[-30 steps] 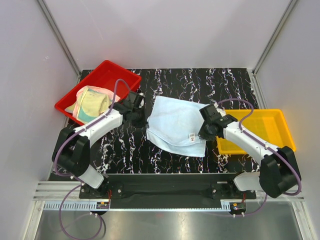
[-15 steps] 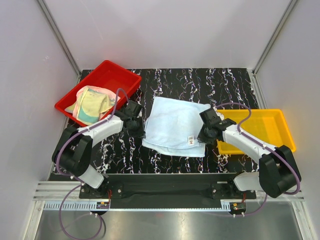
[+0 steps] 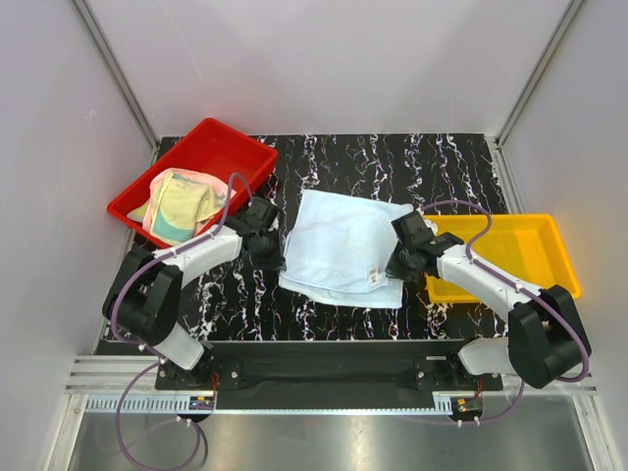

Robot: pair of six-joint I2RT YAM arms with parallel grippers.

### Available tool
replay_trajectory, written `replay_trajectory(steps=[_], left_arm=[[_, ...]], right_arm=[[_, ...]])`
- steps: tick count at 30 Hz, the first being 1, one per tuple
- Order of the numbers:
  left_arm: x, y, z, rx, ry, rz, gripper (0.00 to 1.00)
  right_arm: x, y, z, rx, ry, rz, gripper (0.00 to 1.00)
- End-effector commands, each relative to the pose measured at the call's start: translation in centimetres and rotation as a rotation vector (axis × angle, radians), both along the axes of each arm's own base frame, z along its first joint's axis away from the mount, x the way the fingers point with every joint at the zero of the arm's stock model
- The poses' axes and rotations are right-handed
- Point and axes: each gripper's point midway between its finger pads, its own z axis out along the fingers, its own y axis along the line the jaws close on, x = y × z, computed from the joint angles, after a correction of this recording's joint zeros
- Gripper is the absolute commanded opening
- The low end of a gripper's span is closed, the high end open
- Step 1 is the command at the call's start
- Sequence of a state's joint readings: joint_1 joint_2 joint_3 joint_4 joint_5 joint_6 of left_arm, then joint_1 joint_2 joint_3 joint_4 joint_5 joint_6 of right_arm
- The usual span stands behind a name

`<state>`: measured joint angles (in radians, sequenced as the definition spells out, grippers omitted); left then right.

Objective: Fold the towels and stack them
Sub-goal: Fold the towel

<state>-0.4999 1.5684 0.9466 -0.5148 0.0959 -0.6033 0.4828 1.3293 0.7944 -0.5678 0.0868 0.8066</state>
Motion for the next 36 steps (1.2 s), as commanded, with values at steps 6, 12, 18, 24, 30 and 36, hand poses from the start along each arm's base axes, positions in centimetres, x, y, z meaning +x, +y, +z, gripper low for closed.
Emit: replay_trajectory(steps=[6, 12, 18, 24, 30, 36], left_arm=[[1.3, -0.4, -0.3, 0.004, -0.031, 0.0, 0.25], [1.6, -1.2, -0.6, -0.028, -0.037, -0.009, 0.05], [3.4, -2.1, 0.7, -0.054, -0.108, -0.036, 0.0], [4.9, -2.7, -0.2, -0.048, -0.124, -0.059, 0.0], [6.0, -3.1, -1.3, -0.05, -0.128, -0.069, 0.0], [6.9, -3.1, -2.9, -0.034, -0.1, -0.068, 0.0]], right_arm=[[0.6, 0.4, 0.4, 0.012, -0.031, 0.013, 0.0], [0.7, 0.3, 0.4, 0.005, -0.034, 0.011, 0.0], [1.7, -0.2, 0.8, -0.035, -0.071, -0.005, 0.0], [3.8, -0.8, 1.0, -0.101, -0.123, -0.01, 0.0], [5.0, -1.6, 0.7, -0.171, -0.145, -0.012, 0.0], [5.9, -2.0, 0.0, -0.215, -0.153, -0.019, 0.0]])
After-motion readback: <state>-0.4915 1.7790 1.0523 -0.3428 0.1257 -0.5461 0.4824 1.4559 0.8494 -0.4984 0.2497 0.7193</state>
